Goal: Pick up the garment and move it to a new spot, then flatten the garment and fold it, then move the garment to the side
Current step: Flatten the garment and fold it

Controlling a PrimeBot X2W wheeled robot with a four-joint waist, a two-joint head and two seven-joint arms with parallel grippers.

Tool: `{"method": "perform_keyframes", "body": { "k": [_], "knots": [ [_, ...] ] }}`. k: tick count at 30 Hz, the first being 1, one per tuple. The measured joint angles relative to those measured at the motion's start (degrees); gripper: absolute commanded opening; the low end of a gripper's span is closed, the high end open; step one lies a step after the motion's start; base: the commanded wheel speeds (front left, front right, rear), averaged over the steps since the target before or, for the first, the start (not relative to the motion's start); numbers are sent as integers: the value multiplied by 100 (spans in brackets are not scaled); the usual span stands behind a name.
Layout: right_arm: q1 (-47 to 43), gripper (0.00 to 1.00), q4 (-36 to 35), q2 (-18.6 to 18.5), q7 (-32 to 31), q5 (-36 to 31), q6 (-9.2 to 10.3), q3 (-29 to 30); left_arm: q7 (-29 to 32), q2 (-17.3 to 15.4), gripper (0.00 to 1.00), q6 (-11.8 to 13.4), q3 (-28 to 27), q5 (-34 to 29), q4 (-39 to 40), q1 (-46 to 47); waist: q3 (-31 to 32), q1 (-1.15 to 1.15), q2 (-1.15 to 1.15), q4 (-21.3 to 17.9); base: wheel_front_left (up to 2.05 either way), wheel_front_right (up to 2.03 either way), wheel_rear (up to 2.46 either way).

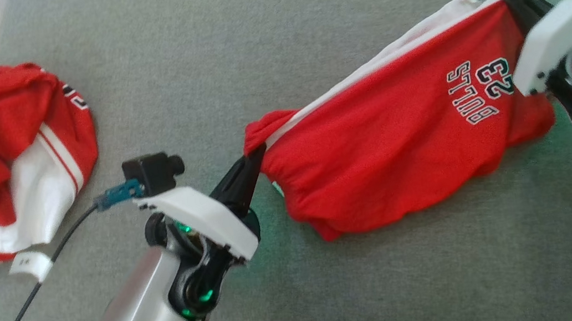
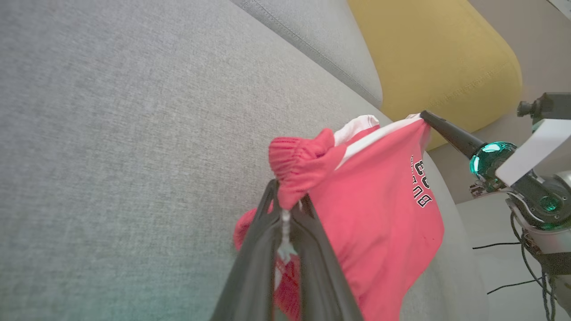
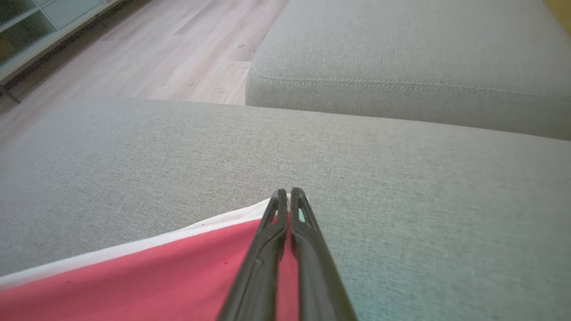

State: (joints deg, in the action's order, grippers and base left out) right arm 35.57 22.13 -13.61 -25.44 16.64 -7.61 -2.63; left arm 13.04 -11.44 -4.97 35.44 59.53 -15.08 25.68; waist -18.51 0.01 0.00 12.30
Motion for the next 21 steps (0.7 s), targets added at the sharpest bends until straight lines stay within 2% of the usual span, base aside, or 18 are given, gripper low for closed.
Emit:
{"method": "perform_keyframes", "body": {
  "k": [5,6,7,8,12,15,21],
  "knots": [
    [551,0,968,-24,300,0,0,-319,-54,213,0,-116,78,13,-584,347,-187,0,0,121,0,0,0],
    [625,27,1140,-24,335,0,0,-386,-75,244,42,-142,109,48,-682,391,-205,0,0,128,0,0,0],
    [657,81,1260,-23,404,1,0,-438,-121,278,100,-166,148,57,-758,419,-212,0,0,129,0,0,0],
    [667,100,1354,-16,516,3,0,-492,-172,302,100,-167,160,58,-837,439,-210,0,0,124,0,0,0],
    [662,100,1533,4,1127,62,0,-687,-536,324,100,-211,154,55,-1017,438,-154,-1,0,68,0,0,0],
    [588,100,1430,22,1690,48,0,-822,-1091,287,100,-198,105,-151,-1055,387,-60,-2,0,-1,0,0,0],
    [32,100,768,90,2638,-237,0,-709,-2565,51,100,413,-255,-1000,-835,-29,176,-2,0,-195,0,0,0]
  ]
}}
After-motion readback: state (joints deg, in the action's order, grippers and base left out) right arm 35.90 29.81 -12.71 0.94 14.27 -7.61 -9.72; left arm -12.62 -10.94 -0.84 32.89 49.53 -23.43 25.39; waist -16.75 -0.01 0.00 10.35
